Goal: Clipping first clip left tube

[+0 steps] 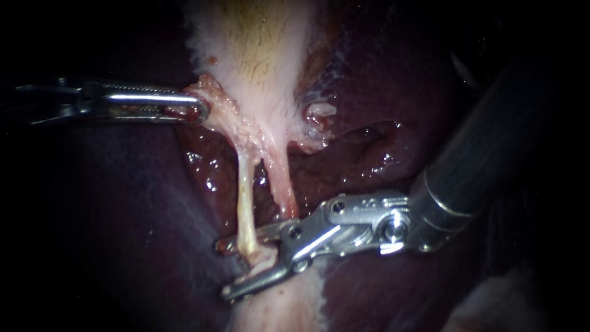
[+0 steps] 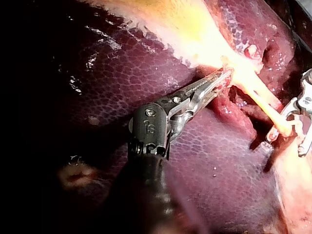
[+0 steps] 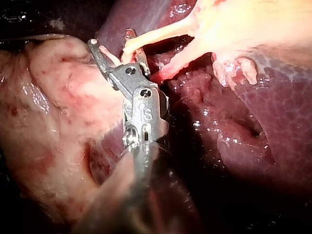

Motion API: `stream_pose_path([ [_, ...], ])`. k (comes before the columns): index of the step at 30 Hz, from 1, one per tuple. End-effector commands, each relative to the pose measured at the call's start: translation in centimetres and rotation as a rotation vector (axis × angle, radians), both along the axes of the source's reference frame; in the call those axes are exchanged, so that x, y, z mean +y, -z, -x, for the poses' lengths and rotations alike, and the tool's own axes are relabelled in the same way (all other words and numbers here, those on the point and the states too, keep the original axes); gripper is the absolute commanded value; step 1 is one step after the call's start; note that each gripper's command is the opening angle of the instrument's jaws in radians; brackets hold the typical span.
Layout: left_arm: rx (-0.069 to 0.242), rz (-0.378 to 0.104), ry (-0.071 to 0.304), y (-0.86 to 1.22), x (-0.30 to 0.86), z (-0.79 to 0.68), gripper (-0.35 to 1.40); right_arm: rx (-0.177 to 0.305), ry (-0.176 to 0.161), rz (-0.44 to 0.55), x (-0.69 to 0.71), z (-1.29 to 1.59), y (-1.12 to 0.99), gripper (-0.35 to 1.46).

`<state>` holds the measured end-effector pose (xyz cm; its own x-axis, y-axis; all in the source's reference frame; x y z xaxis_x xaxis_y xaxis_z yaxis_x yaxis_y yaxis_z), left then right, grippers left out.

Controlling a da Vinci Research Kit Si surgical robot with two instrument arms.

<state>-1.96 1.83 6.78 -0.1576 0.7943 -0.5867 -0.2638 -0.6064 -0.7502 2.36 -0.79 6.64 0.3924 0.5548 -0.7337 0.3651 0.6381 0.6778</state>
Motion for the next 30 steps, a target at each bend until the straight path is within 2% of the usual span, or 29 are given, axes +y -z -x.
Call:
stream_pose_path([
  [1,0.000,0.000,0.000,0.00,0.00,0.00,-0.35,-0.002,-0.005,0.001,0.01,0.01,0.00,0.43],
  [7,0.000,0.000,0.000,-0.01,0.01,0.00,-0.35,-0.006,-0.016,0.002,0.07,0.04,-0.01,0.33],
  [13,0.000,0.000,0.000,-0.01,0.01,0.00,-0.35,-0.012,-0.032,0.007,0.11,0.08,-0.07,0.14],
  [19,0.000,0.000,0.000,-0.01,0.01,0.00,-0.35,-0.015,-0.041,0.008,0.16,0.14,-0.09,-0.15],
  [22,0.000,0.000,0.000,-0.01,0.01,0.00,-0.35,-0.044,-0.035,-0.018,0.18,0.16,-0.07,-0.35],
  [27,0.000,0.000,0.000,-0.01,0.01,0.00,-0.35,-0.096,-0.014,-0.012,0.20,0.17,-0.09,-0.35],
  [30,0.002,0.000,0.002,-0.01,0.01,0.00,-0.35,-0.096,-0.014,-0.011,0.20,0.19,-0.10,-0.35],
])
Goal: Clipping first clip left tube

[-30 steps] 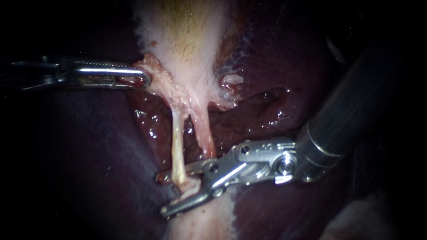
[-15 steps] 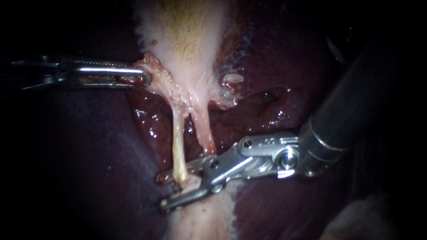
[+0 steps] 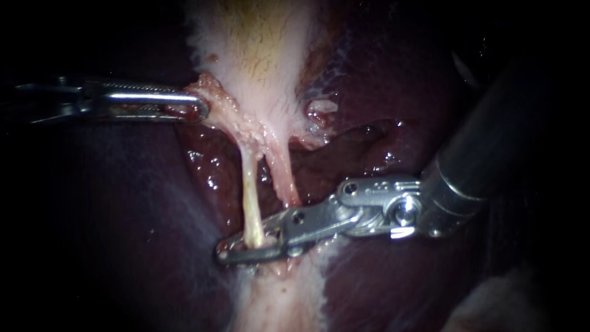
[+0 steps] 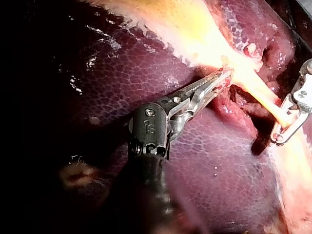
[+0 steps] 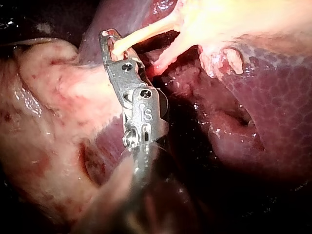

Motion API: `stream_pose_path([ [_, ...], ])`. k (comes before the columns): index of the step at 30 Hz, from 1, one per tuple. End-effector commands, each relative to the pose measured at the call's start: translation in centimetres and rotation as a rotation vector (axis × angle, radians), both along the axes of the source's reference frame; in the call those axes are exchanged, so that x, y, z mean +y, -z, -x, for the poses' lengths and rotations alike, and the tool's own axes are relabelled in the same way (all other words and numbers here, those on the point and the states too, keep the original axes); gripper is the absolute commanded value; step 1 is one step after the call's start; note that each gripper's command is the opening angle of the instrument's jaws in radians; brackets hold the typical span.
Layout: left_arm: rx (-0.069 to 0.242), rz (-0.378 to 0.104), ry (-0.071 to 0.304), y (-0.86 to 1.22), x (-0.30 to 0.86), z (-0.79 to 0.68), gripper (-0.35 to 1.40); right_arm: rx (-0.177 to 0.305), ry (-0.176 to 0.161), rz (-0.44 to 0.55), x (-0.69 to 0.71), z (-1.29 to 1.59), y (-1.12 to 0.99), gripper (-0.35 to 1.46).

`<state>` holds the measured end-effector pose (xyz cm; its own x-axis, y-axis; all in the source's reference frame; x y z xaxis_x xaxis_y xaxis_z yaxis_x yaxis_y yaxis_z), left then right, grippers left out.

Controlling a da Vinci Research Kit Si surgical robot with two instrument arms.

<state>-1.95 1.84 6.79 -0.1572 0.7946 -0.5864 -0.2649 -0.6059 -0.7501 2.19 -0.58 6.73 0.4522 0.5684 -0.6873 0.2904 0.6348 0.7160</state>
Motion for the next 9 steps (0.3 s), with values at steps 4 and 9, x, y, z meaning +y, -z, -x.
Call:
stream_pose_path([
  [4,0.003,0.001,0.004,0.00,0.01,-0.01,-0.35,-0.006,0.003,0.002,0.00,0.01,-0.01,-0.35],
  [9,0.003,0.000,0.004,0.00,0.02,-0.01,-0.35,-0.006,0.003,0.002,0.00,0.02,-0.01,-0.35],
])
